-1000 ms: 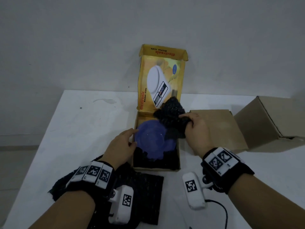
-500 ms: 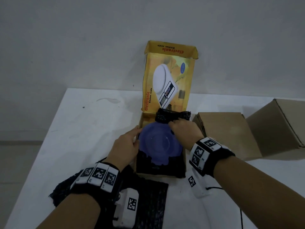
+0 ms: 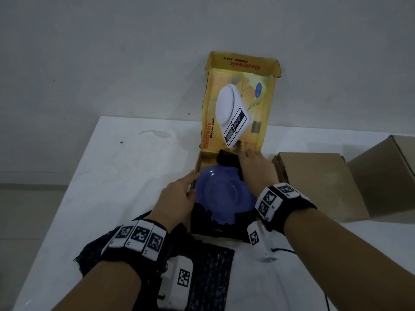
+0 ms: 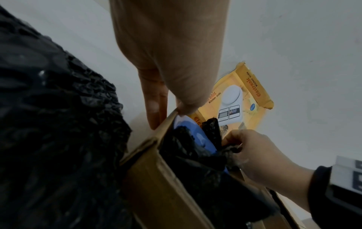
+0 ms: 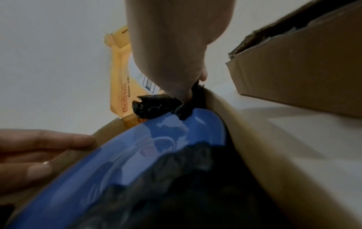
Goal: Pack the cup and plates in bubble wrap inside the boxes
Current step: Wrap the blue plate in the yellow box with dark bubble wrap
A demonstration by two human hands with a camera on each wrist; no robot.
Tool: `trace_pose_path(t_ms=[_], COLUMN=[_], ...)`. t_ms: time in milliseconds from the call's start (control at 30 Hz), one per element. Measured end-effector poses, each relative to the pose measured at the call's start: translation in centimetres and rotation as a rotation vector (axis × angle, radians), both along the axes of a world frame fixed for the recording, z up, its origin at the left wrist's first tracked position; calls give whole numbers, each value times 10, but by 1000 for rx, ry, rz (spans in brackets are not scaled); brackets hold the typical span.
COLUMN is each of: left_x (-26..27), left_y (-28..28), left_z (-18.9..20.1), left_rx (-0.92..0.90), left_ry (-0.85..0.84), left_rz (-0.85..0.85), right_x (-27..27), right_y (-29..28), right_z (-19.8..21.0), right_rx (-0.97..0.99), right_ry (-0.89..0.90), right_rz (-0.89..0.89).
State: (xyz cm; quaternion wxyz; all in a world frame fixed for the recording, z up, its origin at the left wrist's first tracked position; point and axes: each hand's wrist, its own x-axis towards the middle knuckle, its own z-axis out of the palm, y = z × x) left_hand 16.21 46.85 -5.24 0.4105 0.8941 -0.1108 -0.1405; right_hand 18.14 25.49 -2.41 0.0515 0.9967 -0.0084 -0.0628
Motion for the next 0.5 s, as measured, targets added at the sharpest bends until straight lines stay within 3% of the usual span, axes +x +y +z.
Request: trace_pose_path(t_ms=[167, 333, 500], left_x=[0, 1, 1], left_y=[0, 0, -1], left_z=[-3, -4, -3], left_rx=[-11, 6, 24], left_ry=[-18, -33, -33], left_rz=[3, -13, -22], right_x=[6, 11, 12], right_y=[-1, -6, 3], right_z=[-3, 6, 4], right_rx=[-64, 124, -28], right_ry=[149, 198, 324], right_rz=[106, 86, 204])
